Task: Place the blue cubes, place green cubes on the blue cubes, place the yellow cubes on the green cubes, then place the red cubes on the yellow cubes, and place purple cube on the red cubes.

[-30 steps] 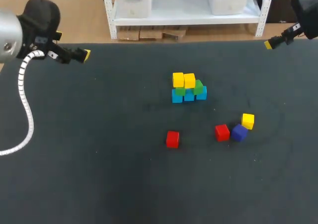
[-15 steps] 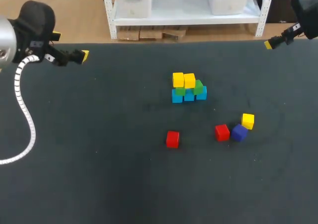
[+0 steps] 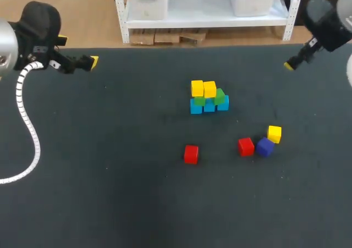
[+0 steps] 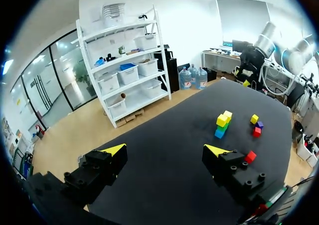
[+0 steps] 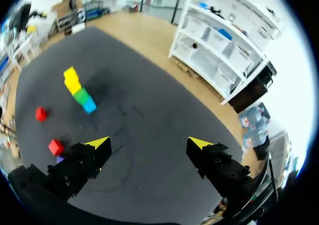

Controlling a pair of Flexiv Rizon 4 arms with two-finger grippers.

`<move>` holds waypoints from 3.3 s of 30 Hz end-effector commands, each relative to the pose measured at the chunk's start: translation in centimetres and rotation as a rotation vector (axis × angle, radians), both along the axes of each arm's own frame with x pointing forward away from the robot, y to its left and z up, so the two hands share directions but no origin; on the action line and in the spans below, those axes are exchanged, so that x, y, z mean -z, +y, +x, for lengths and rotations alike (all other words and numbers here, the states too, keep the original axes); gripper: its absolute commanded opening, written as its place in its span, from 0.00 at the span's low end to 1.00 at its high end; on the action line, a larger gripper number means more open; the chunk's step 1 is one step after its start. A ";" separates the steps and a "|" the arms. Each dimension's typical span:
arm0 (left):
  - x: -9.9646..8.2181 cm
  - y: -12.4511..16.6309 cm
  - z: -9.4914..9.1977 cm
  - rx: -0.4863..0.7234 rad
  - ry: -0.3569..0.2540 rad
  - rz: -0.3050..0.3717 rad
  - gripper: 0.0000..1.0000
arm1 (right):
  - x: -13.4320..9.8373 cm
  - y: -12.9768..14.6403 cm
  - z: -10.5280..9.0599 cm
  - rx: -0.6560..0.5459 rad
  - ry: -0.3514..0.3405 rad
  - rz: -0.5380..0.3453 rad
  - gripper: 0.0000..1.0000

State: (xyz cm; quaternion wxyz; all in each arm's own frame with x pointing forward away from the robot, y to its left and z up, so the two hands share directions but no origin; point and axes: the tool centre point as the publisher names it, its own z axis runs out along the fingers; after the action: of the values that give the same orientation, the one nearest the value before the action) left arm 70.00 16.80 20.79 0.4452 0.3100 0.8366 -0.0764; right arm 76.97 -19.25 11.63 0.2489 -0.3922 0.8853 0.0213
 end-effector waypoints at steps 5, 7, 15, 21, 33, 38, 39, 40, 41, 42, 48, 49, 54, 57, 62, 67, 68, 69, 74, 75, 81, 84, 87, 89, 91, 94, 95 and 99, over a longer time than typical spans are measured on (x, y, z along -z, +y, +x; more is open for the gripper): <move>0.1 0.3 0.1 0.012 -0.001 -0.008 1.00 | 1.3 1.3 -4.0 -0.338 0.140 -0.134 1.00; 0.1 0.3 0.1 0.012 -0.001 -0.008 1.00 | 1.9 1.4 -5.0 -0.408 0.194 -0.103 1.00; 0.1 0.3 0.1 0.012 -0.001 -0.008 1.00 | 5.0 2.3 -8.7 -0.610 0.296 -0.107 1.00; 0.1 0.3 0.1 0.012 -0.001 -0.008 1.00 | 7.0 3.9 -10.2 -0.715 0.324 -0.143 1.00; 0.1 0.3 0.1 0.012 -0.001 -0.008 1.00 | 10.3 4.5 -10.6 -0.724 0.423 -0.128 1.00; 0.1 0.3 0.1 0.012 -0.001 -0.008 1.00 | 11.2 5.1 -11.3 -0.737 0.429 -0.128 1.00; 0.1 0.3 0.1 0.012 -0.001 -0.008 1.00 | 11.3 5.2 -11.4 -0.736 0.431 -0.127 1.00; 0.1 0.3 0.1 0.012 -0.001 -0.008 1.00 | 11.5 5.3 -11.5 -0.740 0.435 -0.131 1.00; 0.1 0.3 0.1 0.012 -0.001 -0.008 1.00 | 11.6 5.4 -11.6 -0.746 0.436 -0.139 1.00; 0.1 0.3 0.1 0.012 -0.001 -0.008 1.00 | 11.7 5.5 -11.7 -0.748 0.438 -0.141 1.00; 0.1 0.3 0.1 0.012 -0.001 -0.008 1.00 | 12.4 5.6 -12.1 -0.757 0.451 -0.170 1.00; 0.1 0.3 0.1 0.012 -0.001 -0.008 1.00 | 12.5 5.6 -12.1 -0.753 0.452 -0.180 0.96; 0.1 0.3 0.1 0.012 -0.001 -0.008 1.00 | 12.6 5.4 -12.1 -0.738 0.443 -0.210 0.22; 0.1 0.3 0.1 0.012 -0.001 -0.008 1.00 | 12.4 5.3 -12.2 -0.724 0.430 -0.231 0.00; 0.1 0.3 0.1 0.012 -0.001 -0.008 1.00 | 11.7 5.3 -12.1 -0.702 0.402 -0.250 0.00; 0.1 0.3 0.1 0.012 -0.001 -0.008 1.00 | 10.3 5.7 -11.3 -0.687 0.358 -0.254 0.00; 0.1 0.3 0.1 0.012 -0.001 -0.008 1.00 | 10.0 5.8 -11.1 -0.685 0.351 -0.253 0.00; 0.1 0.3 0.1 0.012 -0.001 -0.008 1.00 | 9.7 6.0 -10.8 -0.683 0.345 -0.251 0.00; 0.1 0.3 0.1 0.012 -0.001 -0.008 1.00 | 8.9 6.8 -9.2 -0.690 0.324 -0.258 0.00; 0.1 0.3 0.1 0.012 -0.001 -0.008 1.00 | 8.8 6.9 -8.9 -0.699 0.321 -0.264 0.00; 0.1 0.3 0.1 0.012 -0.001 -0.008 1.00 | 7.5 8.2 -6.5 -0.764 0.314 -0.255 0.00; 0.1 0.3 0.1 0.012 -0.001 -0.008 1.00 | 6.9 9.1 -5.6 -0.785 0.307 -0.259 0.00; 0.1 0.3 0.1 0.012 -0.001 -0.008 1.00 | 6.0 10.1 -4.5 -0.798 0.285 -0.275 0.00; 0.1 0.3 0.1 0.012 -0.001 -0.008 1.00 | 5.5 10.7 -3.7 -0.801 0.276 -0.274 0.00; 0.1 0.3 0.1 0.012 -0.001 -0.008 1.00 | 5.3 11.3 -2.9 -0.803 0.270 -0.277 0.00; 0.1 0.3 0.1 0.012 -0.001 -0.008 1.00 | 5.1 12.0 -1.7 -0.794 0.262 -0.283 0.00; 0.1 0.3 0.1 0.012 -0.001 -0.008 1.00 | 5.0 12.2 -1.4 -0.793 0.260 -0.279 0.00; 0.1 0.3 0.1 0.012 -0.001 -0.008 1.00 | 4.7 13.1 -0.6 -0.763 0.265 -0.270 0.00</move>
State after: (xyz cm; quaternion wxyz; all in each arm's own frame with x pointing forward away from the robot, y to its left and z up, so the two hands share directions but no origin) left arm 69.99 16.66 20.76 0.4455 0.3087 0.8371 -0.0742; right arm 75.40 -6.80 6.92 0.0737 -0.7163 0.6931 0.0330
